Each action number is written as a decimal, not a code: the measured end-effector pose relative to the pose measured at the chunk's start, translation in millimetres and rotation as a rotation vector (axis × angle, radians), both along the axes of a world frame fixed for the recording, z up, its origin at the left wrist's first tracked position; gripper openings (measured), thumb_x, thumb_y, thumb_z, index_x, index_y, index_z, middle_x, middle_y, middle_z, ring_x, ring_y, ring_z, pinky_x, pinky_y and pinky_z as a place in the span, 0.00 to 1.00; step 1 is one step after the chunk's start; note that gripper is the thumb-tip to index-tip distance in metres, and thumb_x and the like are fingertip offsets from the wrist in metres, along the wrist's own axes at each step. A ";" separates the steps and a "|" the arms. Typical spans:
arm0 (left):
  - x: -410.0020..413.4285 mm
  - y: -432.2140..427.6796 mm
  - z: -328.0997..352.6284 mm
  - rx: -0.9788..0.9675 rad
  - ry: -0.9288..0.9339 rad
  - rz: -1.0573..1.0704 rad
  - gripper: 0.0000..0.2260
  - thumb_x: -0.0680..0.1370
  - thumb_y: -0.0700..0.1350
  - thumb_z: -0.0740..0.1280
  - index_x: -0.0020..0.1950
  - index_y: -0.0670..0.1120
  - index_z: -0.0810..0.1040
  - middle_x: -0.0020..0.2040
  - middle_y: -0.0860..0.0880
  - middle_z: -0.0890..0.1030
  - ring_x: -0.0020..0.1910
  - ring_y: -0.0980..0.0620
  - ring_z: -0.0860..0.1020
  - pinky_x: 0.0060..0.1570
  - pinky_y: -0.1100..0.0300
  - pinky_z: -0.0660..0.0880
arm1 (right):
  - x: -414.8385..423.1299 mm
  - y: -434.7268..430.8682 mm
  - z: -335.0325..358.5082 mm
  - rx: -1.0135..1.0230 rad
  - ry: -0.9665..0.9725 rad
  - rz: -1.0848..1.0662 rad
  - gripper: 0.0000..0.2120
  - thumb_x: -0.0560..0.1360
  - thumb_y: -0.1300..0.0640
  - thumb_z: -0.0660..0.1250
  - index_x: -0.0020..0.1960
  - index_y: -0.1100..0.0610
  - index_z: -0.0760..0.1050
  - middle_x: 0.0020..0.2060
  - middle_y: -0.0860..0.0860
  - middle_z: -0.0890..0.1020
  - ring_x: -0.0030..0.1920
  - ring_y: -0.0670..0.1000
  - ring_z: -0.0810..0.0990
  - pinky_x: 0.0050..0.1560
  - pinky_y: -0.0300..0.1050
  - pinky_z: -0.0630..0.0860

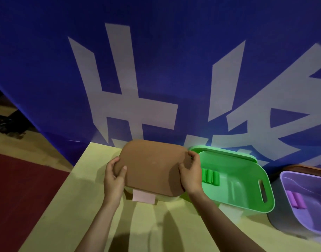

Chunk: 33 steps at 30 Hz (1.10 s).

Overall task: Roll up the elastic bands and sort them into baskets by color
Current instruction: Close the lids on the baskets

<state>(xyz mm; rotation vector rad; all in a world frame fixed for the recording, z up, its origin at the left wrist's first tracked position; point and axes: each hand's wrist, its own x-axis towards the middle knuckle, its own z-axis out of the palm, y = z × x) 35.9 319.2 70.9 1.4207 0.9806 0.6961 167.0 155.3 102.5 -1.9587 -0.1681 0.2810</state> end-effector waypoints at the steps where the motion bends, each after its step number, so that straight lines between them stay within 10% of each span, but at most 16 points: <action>1: 0.6 -1.0 0.6 0.002 -0.003 0.000 0.16 0.78 0.36 0.65 0.65 0.47 0.72 0.63 0.52 0.73 0.61 0.56 0.71 0.55 0.67 0.68 | 1.1 0.9 0.8 0.008 0.007 -0.007 0.22 0.74 0.67 0.64 0.67 0.59 0.66 0.63 0.54 0.72 0.62 0.52 0.71 0.67 0.44 0.66; 7: 2.3 -2.1 -1.6 -0.019 -0.031 0.004 0.17 0.77 0.35 0.65 0.64 0.47 0.72 0.63 0.50 0.73 0.61 0.54 0.71 0.60 0.58 0.70 | 5.7 0.2 -2.7 -0.013 0.012 0.007 0.21 0.74 0.67 0.66 0.65 0.60 0.68 0.62 0.54 0.70 0.57 0.45 0.68 0.61 0.35 0.63; 21: 1.4 16.2 -4.6 -0.017 -0.043 0.003 0.18 0.74 0.35 0.70 0.61 0.49 0.73 0.61 0.50 0.75 0.60 0.52 0.73 0.57 0.58 0.71 | -14.7 8.1 -23.2 0.124 0.083 -0.079 0.26 0.77 0.60 0.65 0.74 0.55 0.62 0.70 0.50 0.69 0.70 0.51 0.67 0.72 0.51 0.62; 33: 0.5 16.8 -1.8 -0.030 -0.030 0.034 0.20 0.70 0.40 0.75 0.61 0.49 0.75 0.59 0.53 0.76 0.55 0.58 0.74 0.52 0.64 0.71 | 3.2 18.7 -25.2 0.210 0.209 -0.197 0.15 0.79 0.64 0.59 0.65 0.58 0.70 0.56 0.50 0.75 0.61 0.51 0.73 0.62 0.41 0.67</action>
